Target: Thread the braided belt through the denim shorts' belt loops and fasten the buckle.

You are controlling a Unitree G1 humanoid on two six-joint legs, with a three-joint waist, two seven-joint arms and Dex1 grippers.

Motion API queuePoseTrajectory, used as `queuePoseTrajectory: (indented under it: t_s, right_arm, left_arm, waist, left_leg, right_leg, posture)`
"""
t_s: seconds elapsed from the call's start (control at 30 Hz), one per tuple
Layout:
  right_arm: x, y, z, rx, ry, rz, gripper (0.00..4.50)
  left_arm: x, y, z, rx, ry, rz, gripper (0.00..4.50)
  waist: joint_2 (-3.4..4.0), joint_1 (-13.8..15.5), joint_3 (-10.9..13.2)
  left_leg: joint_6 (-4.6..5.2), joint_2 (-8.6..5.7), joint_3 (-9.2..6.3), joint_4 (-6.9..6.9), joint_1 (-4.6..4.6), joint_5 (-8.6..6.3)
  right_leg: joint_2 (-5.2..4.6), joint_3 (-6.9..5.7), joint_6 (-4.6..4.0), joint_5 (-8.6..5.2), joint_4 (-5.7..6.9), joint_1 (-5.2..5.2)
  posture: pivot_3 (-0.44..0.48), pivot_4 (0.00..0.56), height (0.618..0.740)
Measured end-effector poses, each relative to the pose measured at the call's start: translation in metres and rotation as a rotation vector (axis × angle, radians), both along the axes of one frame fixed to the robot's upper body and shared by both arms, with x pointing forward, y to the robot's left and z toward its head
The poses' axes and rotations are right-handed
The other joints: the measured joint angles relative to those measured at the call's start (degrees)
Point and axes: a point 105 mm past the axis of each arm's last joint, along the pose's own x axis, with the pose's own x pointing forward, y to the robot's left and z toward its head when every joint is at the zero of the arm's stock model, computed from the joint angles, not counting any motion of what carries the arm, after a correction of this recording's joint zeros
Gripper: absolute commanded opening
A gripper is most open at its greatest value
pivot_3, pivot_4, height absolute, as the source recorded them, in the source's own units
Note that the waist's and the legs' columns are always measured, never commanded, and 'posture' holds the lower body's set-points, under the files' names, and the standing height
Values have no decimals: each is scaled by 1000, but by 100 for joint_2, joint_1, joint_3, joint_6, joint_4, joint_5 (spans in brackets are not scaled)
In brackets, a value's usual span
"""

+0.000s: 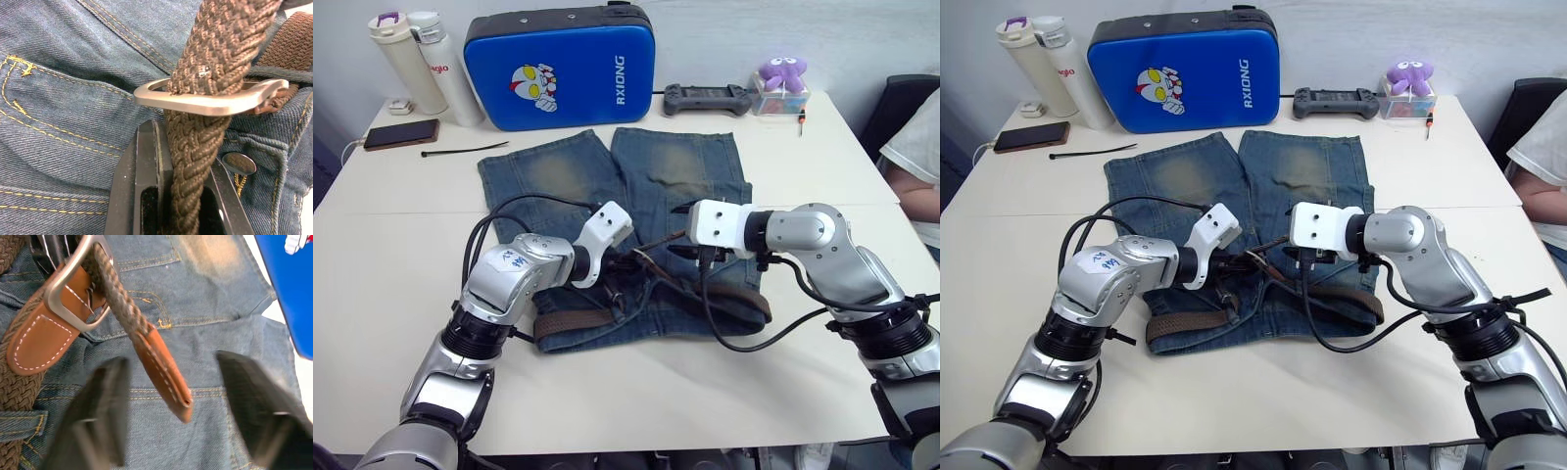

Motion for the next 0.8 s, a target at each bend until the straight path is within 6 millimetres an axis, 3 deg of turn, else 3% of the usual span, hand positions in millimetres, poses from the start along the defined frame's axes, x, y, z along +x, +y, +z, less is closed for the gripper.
queuePoseTrajectory:
  t_s: [0.03, 0.07, 0.1, 0.2, 0.43, 0.57, 0.7, 0.8]
  right_arm:
    - [-1, 0, 0, -1, -2, 6, 978]
    - [-2, -1, 0, -1, -2, 13, 319]
    - [-3, -1, -1, -2, 3, 17, 35]
    - [-6, -5, -4, 2, 19, 20, 35]
    - [-10, -11, 0, -14, 5, 27, 0]
    - [-11, -15, 0, -38, -5, 30, 0]
    - [-8, -24, -1, -50, 5, 4, 0]
    - [-9, -27, -2, -62, 17, 7, 0]
  left_arm:
    - [1, 0, 0, 10, -8, 1, 0]
    - [2, 1, 0, 18, -21, 2, 0]
    - [3, 1, 1, 22, -32, 4, 0]
    - [4, 1, 3, 24, -44, 1, 0]
    - [3, 2, 9, -31, -20, -5, 2759]
    - [-4, 16, 17, -59, 24, -34, 4415]
    - [-6, 55, 14, -4, 38, -7, 4469]
    - [-14, 66, 13, -33, 71, -42, 4469]
  waist:
    - [0, 1, 0]
    - [0, 2, 0]
    - [0, 5, 0]
    - [0, 5, 0]
    - [0, 1, 0]
    - [0, -14, 0]
    - [0, -20, 0]
    - [0, -3, 0]
  left_leg:
    - [0, 0, 0, 0, 0, 0]
    - [0, 0, 0, 0, 0, 0]
    - [0, 0, 0, 0, 0, 0]
    - [0, 0, 0, 0, 0, 0]
    - [0, 0, 0, 1, 0, 0]
    - [-1, 1, 0, 0, 1, 0]
    - [-3, 2, 0, -1, 5, 1]
    - [0, 2, -1, 0, 1, 0]
  right_leg:
    - [0, 0, 0, 0, 0, 0]
    - [0, 0, 0, 0, -1, 0]
    - [0, 0, 0, 0, 0, 1]
    - [0, 0, 0, 0, 0, 0]
    - [0, 0, 0, 0, 1, 0]
    - [1, 1, 0, 0, 0, -1]
    - [1, 0, 0, 0, -1, 1]
    - [-1, -1, 0, 0, -4, 1]
  posture:
    - [0, 150, 739]
    - [0, 150, 739]
    - [0, 150, 739]
    - [0, 150, 739]
    - [0, 150, 739]
    - [0, 150, 739]
    - [0, 150, 739]
    - [0, 150, 739]
